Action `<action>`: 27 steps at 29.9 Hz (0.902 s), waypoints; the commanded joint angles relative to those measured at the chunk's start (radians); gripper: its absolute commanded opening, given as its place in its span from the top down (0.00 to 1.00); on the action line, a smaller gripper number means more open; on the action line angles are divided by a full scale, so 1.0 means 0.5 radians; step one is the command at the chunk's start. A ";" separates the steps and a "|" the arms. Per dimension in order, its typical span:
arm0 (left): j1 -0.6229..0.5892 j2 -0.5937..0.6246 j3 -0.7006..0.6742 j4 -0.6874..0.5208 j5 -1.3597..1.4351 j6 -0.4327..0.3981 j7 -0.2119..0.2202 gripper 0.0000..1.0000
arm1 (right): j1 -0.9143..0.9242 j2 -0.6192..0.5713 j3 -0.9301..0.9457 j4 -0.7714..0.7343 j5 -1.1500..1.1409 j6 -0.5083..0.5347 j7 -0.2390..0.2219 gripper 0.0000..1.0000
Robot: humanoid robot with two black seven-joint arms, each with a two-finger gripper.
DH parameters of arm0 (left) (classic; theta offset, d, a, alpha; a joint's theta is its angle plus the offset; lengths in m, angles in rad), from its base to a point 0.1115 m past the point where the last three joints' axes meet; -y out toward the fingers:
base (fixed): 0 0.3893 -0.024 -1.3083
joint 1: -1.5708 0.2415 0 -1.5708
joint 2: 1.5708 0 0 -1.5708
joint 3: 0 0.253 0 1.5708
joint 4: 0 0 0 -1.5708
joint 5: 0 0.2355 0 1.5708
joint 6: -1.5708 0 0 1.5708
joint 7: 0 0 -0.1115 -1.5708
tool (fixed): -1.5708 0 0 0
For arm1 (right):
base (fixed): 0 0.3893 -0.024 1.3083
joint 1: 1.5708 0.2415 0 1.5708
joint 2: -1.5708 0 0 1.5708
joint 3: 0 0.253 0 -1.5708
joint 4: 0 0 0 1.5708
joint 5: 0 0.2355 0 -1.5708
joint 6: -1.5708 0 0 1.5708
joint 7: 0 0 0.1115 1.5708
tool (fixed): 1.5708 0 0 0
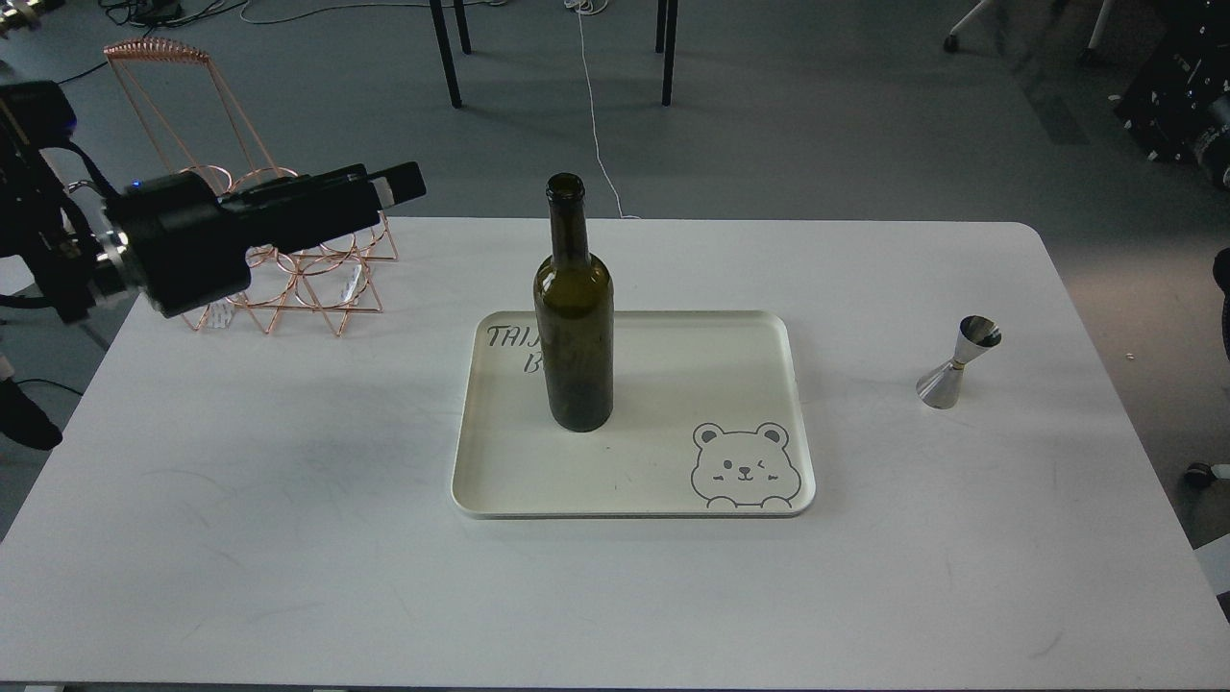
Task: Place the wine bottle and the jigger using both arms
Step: 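Reach the left gripper to the neck of the green wine bottle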
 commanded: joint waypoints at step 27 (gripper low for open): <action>0.004 -0.922 0.019 0.149 1.126 -0.004 0.369 0.22 | 0.011 -0.022 0.011 -0.014 0.064 0.047 0.000 0.03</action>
